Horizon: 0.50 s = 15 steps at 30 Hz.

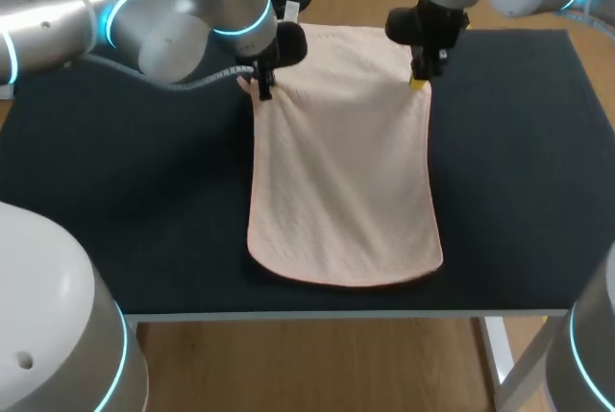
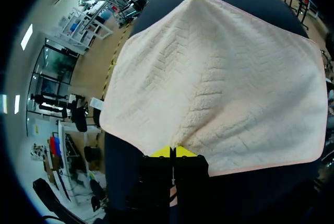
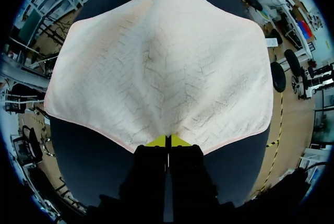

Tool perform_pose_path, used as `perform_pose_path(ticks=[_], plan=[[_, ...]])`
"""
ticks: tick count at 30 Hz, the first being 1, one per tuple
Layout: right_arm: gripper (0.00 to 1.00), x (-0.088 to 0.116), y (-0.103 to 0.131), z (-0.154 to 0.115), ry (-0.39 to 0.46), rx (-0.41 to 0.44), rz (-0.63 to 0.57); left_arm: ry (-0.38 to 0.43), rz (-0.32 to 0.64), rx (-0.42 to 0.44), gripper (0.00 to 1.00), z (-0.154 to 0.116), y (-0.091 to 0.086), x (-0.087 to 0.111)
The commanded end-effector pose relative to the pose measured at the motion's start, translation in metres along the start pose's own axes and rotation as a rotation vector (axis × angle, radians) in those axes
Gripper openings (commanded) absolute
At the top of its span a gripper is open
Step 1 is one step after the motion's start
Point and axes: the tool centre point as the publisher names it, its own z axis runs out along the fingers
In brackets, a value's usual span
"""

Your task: Fold the towel

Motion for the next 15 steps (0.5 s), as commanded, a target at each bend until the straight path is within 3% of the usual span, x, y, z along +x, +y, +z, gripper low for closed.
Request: perform_pose_path(ticks=[1, 8, 15], plan=[[0.00, 0.002, -0.001, -0.047, -0.075, 0.006, -0.016, -0.044, -0.010, -0.010, 0.00, -0.051, 0.001, -0.015], [0.00, -0.022, 0.012, -0.094, -0.154, 0.071, -0.113, -0.159, -0.020, 0.000, 0.00, -0.082, -0.008, -0.055], [0.00, -0.055, 0.025, -0.145, -0.237, 0.071, -0.210, -0.279, -0.030, -0.008, 0.00, -0.105, -0.021, -0.097]])
